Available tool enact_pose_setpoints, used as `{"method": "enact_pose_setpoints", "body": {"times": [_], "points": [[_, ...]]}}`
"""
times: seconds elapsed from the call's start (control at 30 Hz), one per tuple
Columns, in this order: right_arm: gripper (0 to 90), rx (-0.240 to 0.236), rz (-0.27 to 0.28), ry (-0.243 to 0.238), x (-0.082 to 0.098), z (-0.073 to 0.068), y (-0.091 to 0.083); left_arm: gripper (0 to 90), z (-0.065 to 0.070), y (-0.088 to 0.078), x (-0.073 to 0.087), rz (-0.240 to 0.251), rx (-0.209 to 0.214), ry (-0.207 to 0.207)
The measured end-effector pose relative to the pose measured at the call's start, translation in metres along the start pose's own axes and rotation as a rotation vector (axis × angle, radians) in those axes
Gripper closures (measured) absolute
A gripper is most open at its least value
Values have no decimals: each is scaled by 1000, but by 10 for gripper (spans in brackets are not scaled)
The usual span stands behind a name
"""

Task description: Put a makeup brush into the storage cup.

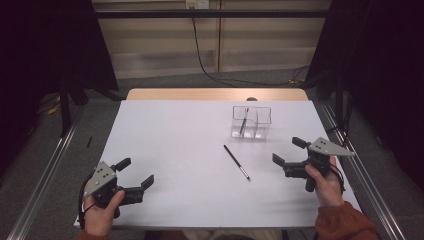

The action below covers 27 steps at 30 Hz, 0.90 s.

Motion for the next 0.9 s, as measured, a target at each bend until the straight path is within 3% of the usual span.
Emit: {"method": "enact_pose_setpoints", "body": {"times": [0.07,0.17,0.33,0.67,0.9], "points": [[9,10,5,-4,2,1,-5,33,-1,-1,0,3,-12,6],[8,18,16,5,4,1,-14,33,-2,-2,-1,16,-16,-20],[8,27,14,17,11,-1,-24,32,-5,-3,1,15,-46,-15],[4,23,17,-5,19,-10,-42,31,-5,-12,0,28,-37,-31],[3,14,13,-2,20,-8,-40,31,-4,-10,0,27,-33,-27]]}}
Point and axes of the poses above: each handheld gripper's, and its own axes: y roughly forward along the jaws, x roughly out of its underside, z roughly to its right, the point moved 7 cm from there along y, roughly forward along the jaws, and after that the axes turned 2 degrees about -x, right-handed, at the moved point
